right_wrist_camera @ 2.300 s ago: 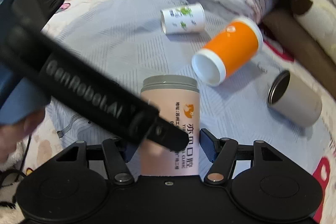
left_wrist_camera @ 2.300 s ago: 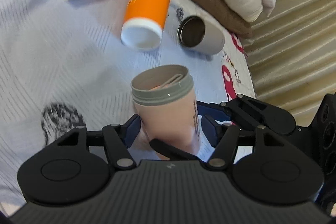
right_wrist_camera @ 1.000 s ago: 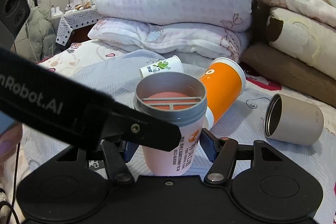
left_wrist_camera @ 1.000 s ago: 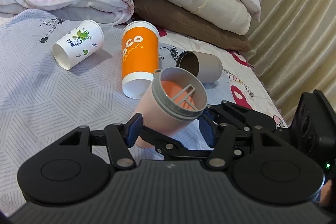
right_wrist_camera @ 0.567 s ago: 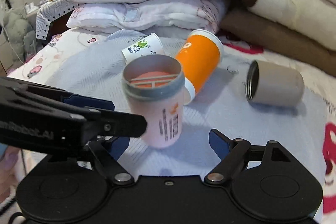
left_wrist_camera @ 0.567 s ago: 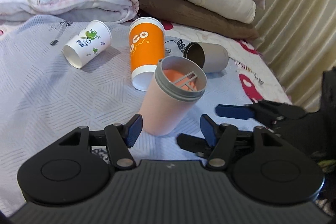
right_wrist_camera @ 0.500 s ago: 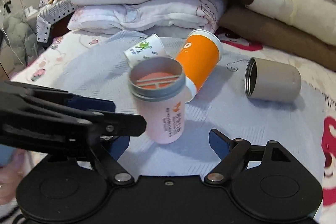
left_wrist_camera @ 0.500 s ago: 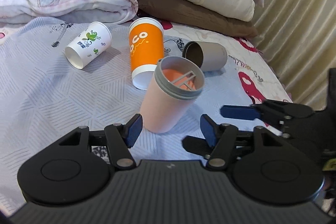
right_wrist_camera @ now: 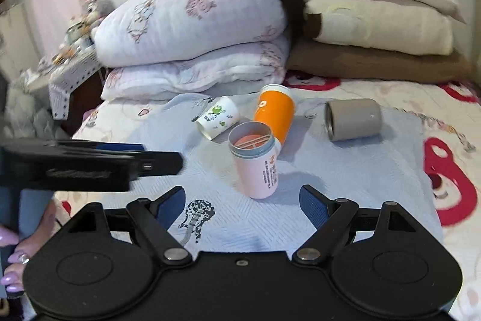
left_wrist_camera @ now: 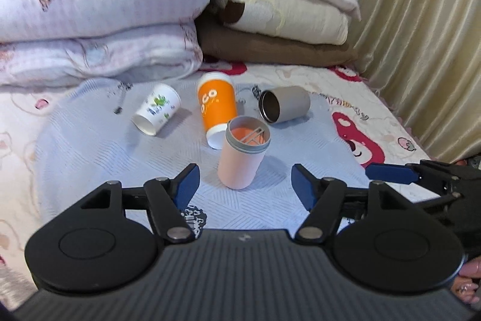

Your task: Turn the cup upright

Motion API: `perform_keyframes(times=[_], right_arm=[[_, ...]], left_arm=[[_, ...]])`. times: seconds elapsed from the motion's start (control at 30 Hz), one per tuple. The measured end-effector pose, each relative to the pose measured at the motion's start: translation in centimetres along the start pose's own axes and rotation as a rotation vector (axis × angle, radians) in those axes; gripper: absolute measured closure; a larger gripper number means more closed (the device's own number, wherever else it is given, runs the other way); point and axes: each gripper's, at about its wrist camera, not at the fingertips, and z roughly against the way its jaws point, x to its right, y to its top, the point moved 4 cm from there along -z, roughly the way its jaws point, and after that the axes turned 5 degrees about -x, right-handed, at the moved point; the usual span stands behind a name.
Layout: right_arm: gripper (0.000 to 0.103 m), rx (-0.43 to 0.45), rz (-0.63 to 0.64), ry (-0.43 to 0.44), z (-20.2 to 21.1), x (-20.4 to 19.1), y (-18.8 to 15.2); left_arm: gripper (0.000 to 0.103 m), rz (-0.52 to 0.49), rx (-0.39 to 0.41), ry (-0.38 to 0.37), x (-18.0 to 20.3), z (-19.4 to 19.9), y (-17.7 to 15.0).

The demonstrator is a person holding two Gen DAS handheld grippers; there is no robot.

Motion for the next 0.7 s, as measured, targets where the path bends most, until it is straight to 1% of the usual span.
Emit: perform_keyframes(times=[0.03, 0.1, 0.17, 0.23, 0.27, 0.3, 0.33, 0.4, 0.43, 0.47, 0.57, 0.63, 0.7], right_arm=[[0.017, 0.012, -0.009, -0.005, 0.4, -0.1, 0.1], [0.016, 0.024, -0.010, -0.042, 1.3, -0.4, 0.1], [0.015, 0.050, -0.009, -0.085, 2.4, -0.6, 0.2], [0.010, 0.081, -0.012, -0.125, 3.5, -0.8, 0.3], [0.005, 0.102, -0.007, -0.165, 4.1, -1.0, 0.4], [0.001, 0.112, -0.009, -0.207, 4.6, -1.1, 0.5], [0.001, 0.112, -0.014, -0.240, 5.1, -1.1, 0.5], [0.001, 0.084, -0.028, -0.300, 5.7, -1.2, 0.8], [0.001, 0.076, -0.035, -0.312, 5.9, -1.2, 0.8], [0.001, 0.079, -0.041, -0.318, 6.3, -1.3, 0.8], [0.001, 0.096, -0.050, -0.311, 7.5, -1.8, 0.8], [0.001, 0.106, -0.052, -0.299, 8.3, -2.3, 0.7], [0.001, 0.108, -0.046, -0.299, 8.9, -2.8, 0.6]], left_arm=[[0.036, -0.004, 0.006, 0.011, 0.1, 0.8, 0.0], [0.034, -0.009, 0.010, 0.040, 0.2, 2.1, 0.1], [0.034, -0.018, 0.001, 0.088, 0.3, 3.3, 0.3], [0.032, -0.025, -0.007, 0.120, 0.4, 4.3, 0.5], [0.032, -0.026, -0.007, 0.132, 0.4, 4.8, 0.5], [0.028, -0.026, -0.002, 0.139, 0.5, 5.4, 0.6], [0.022, -0.025, 0.001, 0.140, 0.5, 5.9, 0.7], [0.016, -0.020, 0.008, 0.141, 0.7, 6.8, 0.7], [0.012, -0.024, 0.010, 0.143, 0.8, 7.1, 0.6], [0.011, -0.034, 0.008, 0.148, 0.9, 7.4, 0.6], [0.006, -0.042, 0.005, 0.175, 1.3, 7.9, 0.4], [0.000, -0.037, 0.001, 0.179, 1.3, 8.2, 0.3], [0.000, -0.029, -0.004, 0.182, 1.1, 8.4, 0.3]])
